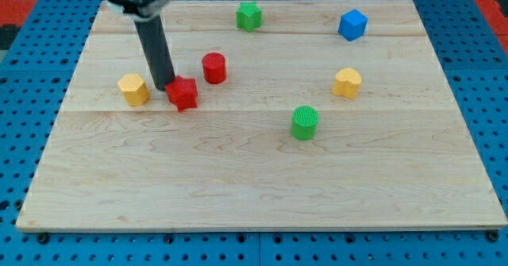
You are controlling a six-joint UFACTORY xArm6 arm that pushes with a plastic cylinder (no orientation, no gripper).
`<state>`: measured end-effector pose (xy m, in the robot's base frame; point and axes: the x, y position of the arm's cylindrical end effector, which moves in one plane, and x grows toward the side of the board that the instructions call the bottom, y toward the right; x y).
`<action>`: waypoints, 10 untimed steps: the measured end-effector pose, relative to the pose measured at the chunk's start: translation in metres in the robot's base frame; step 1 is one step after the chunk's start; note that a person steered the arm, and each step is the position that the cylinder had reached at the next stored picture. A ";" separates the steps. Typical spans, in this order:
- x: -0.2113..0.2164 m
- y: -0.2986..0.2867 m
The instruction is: Place the red star at the bottom right side of the board
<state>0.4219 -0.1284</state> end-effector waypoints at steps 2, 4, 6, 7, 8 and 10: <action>0.072 0.110; -0.012 0.042; 0.120 0.201; 0.129 0.226; 0.137 0.248; 0.152 0.245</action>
<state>0.5738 0.1162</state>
